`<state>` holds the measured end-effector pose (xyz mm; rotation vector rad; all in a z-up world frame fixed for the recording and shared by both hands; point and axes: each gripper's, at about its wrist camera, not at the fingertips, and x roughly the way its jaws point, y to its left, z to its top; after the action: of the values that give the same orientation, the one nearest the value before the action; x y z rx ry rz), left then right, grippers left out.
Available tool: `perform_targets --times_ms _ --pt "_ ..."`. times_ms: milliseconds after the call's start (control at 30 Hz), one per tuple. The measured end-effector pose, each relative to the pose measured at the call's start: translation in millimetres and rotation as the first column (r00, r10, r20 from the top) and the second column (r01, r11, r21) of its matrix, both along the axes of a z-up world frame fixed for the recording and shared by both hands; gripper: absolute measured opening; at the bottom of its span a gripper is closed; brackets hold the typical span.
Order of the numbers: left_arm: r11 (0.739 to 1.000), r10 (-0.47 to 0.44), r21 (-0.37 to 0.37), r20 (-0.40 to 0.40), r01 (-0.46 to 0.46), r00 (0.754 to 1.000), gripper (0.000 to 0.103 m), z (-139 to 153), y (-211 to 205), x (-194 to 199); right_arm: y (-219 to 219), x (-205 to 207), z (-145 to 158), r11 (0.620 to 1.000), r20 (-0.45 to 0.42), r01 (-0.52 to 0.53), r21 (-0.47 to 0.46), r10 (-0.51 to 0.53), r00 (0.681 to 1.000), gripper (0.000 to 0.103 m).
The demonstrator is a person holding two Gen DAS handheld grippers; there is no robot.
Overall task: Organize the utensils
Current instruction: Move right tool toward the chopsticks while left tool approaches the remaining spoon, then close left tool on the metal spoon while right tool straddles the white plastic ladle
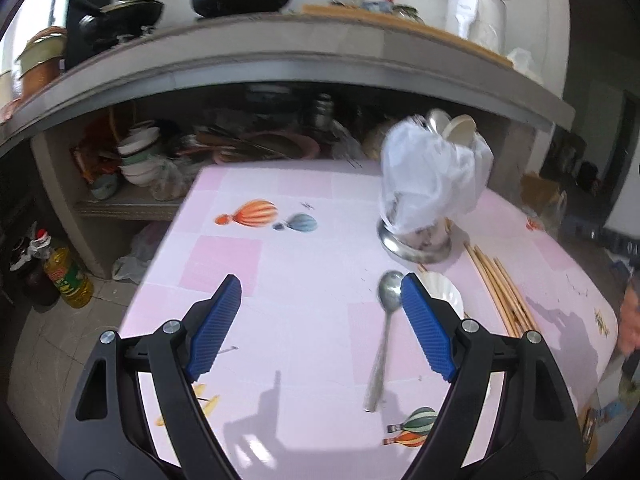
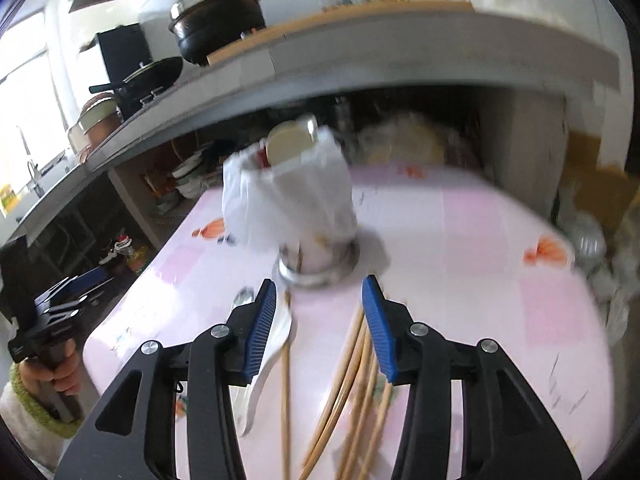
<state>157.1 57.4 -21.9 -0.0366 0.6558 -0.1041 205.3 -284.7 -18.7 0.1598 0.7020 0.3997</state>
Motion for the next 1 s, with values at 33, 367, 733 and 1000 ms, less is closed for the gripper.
perform_targets --times_ms 33,367,733,1000 --pt "1.0 -0.018 -0.001 -0.02 0.018 1.0 0.078 -5.5 -5.3 4.3 0.9 -4.7 -8.0 1.0 -0.017 0.006 0.009 -0.005 1.0 0.044" --pt "0.989 -0.136 0.026 -0.17 0.143 0.976 0.078 -53.3 -57.0 64.4 18.6 -27.8 -62.8 1.0 -0.128 -0.006 -0.02 0.003 0.992 0.045" --pt "0.956 -0.162 0.199 -0.251 0.214 0.954 0.075 -87.2 -86.7 84.8 11.3 -19.4 -63.5 1.0 -0.128 -0.019 0.015 0.021 0.992 0.045" --pt "0.954 -0.152 0.212 -0.277 0.214 0.949 0.072 -93.6 -94.2 108.0 7.3 -17.9 -64.0 1.0 -0.129 -0.014 0.02 0.017 0.992 0.045"
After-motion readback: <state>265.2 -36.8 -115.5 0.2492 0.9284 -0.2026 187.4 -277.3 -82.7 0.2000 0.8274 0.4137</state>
